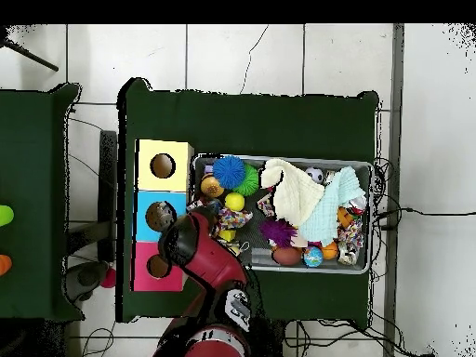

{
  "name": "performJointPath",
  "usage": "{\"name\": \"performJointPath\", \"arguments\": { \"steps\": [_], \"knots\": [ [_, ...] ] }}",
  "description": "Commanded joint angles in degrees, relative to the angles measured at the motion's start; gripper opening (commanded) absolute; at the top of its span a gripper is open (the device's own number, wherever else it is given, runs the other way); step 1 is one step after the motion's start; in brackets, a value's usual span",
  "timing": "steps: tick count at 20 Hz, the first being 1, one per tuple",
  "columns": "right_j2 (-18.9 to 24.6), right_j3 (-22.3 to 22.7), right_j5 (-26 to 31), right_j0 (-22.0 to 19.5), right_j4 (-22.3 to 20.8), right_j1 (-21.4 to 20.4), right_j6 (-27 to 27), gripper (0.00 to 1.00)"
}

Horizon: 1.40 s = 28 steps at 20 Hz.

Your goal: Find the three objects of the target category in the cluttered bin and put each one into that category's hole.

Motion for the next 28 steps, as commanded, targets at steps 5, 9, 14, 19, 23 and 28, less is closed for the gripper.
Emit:
{"name": "performJointPath", "arguments": {
  "steps": [5, 9, 14, 19, 23, 28],
  "knots": [
    [8.37, -0.54, -8.34, -5.41, -6.29, 6.51, 16.80, 1.00],
    [9.43, -0.68, -9.45, -6.16, -6.77, 7.22, 17.05, 1.00],
    [9.57, -1.00, -9.87, -6.38, -7.29, 7.55, 16.64, 1.00],
    [9.18, -1.67, -9.65, -6.20, -9.02, 7.67, 14.67, 0.00],
    [7.70, -2.02, -7.35, -5.20, -10.04, 7.12, 10.73, 0.00],
    [6.68, -0.63, -3.88, -5.26, -9.23, 3.70, 10.40, 0.00]
  ]
}}
